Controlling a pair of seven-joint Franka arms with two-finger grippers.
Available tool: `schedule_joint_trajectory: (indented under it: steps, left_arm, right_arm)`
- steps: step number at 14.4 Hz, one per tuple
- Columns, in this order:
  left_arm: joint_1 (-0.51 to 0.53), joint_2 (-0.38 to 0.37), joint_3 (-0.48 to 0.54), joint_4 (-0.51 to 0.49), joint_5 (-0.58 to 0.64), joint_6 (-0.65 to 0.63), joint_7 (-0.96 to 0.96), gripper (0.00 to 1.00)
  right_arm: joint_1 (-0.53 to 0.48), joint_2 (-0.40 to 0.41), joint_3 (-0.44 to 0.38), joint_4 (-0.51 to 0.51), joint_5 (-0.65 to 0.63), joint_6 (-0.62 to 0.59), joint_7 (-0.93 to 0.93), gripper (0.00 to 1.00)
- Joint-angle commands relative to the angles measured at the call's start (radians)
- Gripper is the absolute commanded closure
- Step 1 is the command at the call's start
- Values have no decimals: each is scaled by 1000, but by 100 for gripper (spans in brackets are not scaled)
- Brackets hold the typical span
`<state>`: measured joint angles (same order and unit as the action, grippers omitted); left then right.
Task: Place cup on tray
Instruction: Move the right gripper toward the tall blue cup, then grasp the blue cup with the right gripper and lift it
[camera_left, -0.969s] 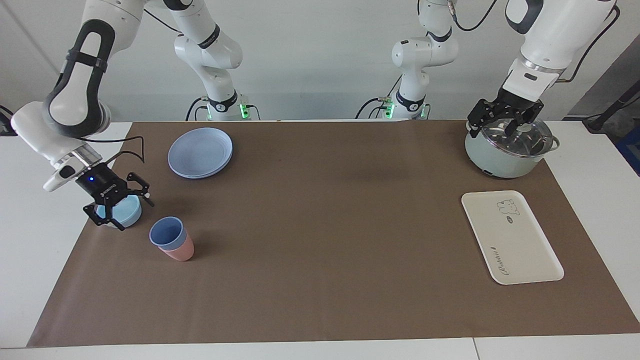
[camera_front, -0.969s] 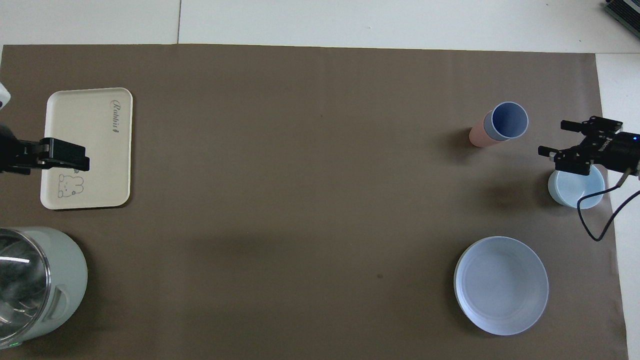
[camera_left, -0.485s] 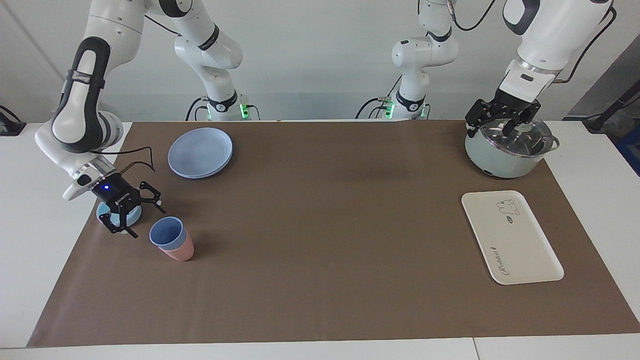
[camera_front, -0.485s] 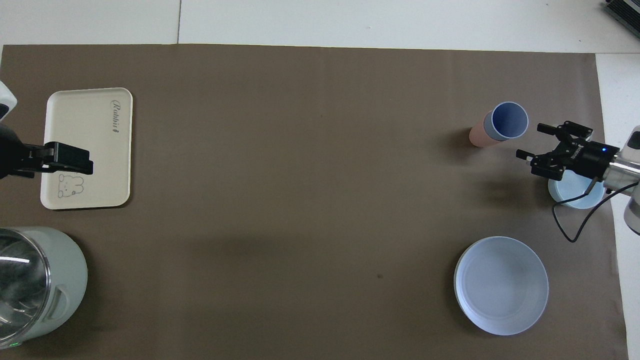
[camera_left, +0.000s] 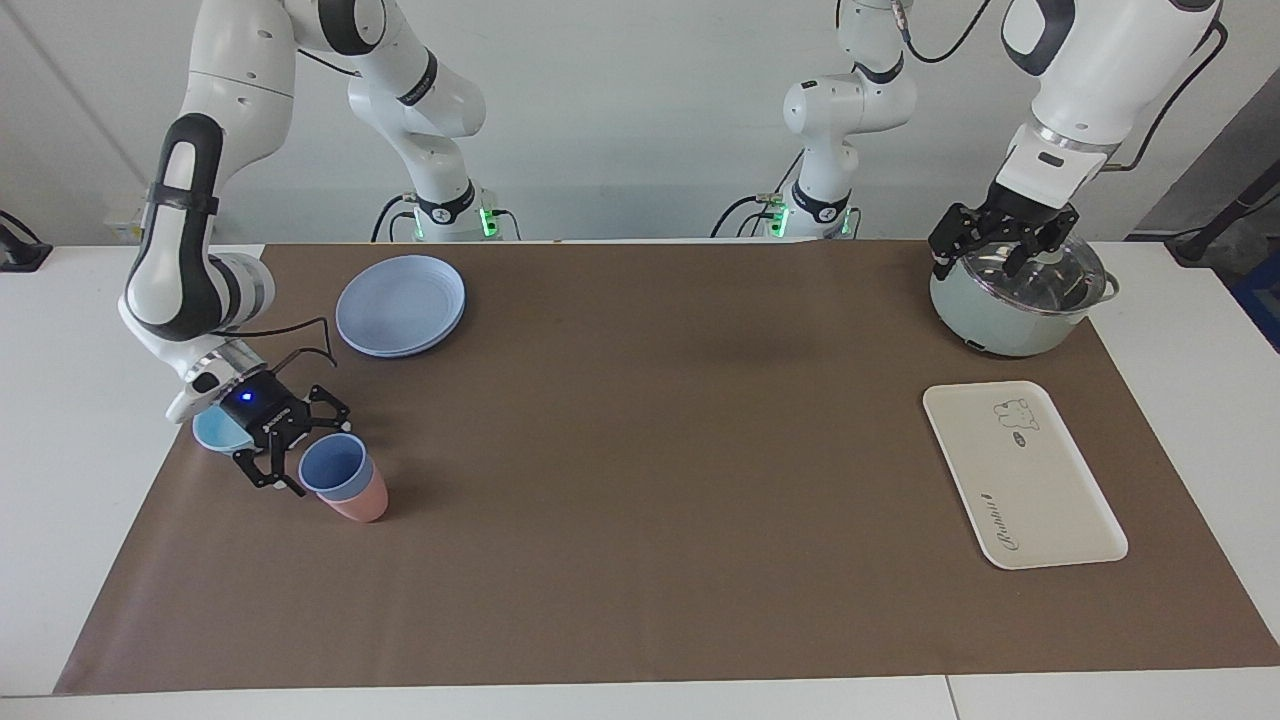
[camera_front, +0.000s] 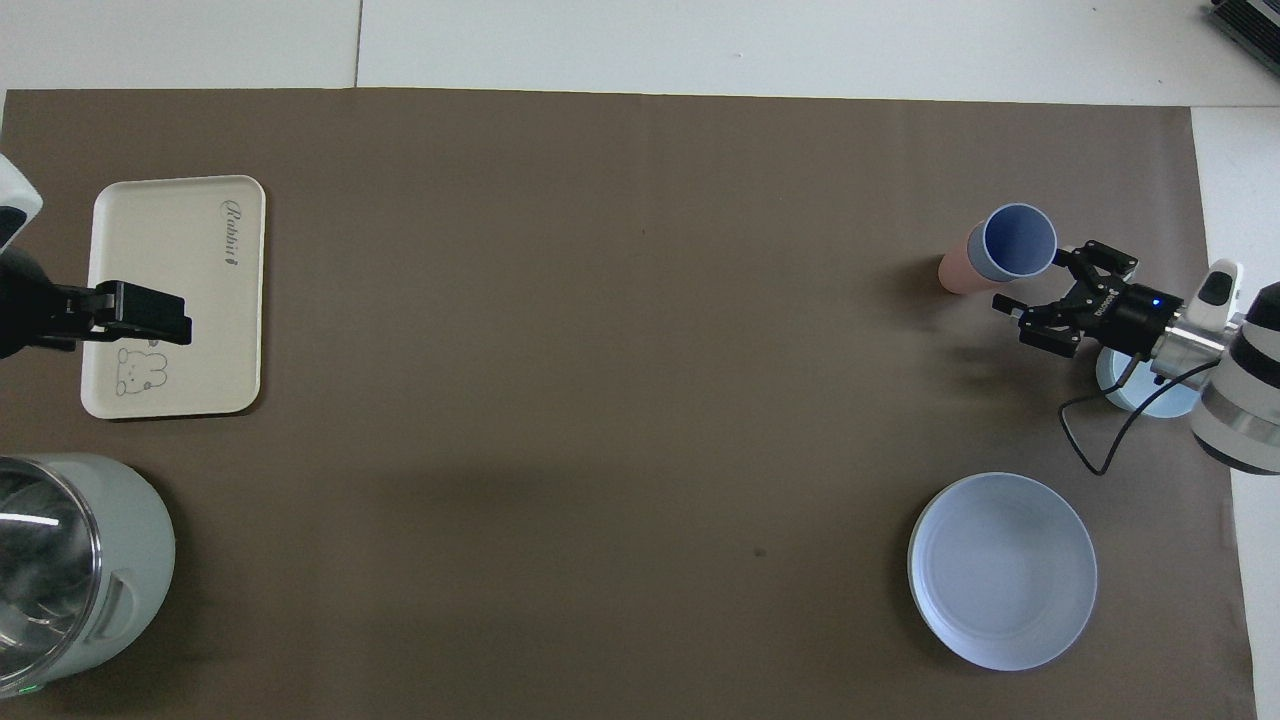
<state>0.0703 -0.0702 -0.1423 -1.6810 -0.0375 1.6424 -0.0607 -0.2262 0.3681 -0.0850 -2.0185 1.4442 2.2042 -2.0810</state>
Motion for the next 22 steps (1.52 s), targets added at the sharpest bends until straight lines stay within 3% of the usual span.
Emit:
schedule_joint_trajectory:
  steps: [1, 17, 18, 19, 20, 22]
  left_arm:
    - [0, -37, 3, -45, -19, 30, 5, 0]
    - [-1, -57, 3, -85, -19, 76, 7, 0]
    - [-3, -57, 3, -94, -21, 82, 7, 0]
    - [-4, -59, 3, -94, -19, 86, 5, 0]
    - [-4, -59, 1, -94, -19, 88, 7, 0]
    - [-6, -63, 1, -101, -21, 93, 7, 0]
  right_arm:
    - [31, 15, 4, 12, 68, 42, -39, 0]
    - [90, 35, 5, 23, 147, 101, -74, 0]
    - [90, 35, 4, 24, 147, 103, -74, 18]
    - [90, 35, 5, 24, 148, 103, -76, 78]
    - [90, 35, 5, 24, 154, 104, -68, 100]
    - [91, 29, 5, 24, 165, 109, -67, 100]
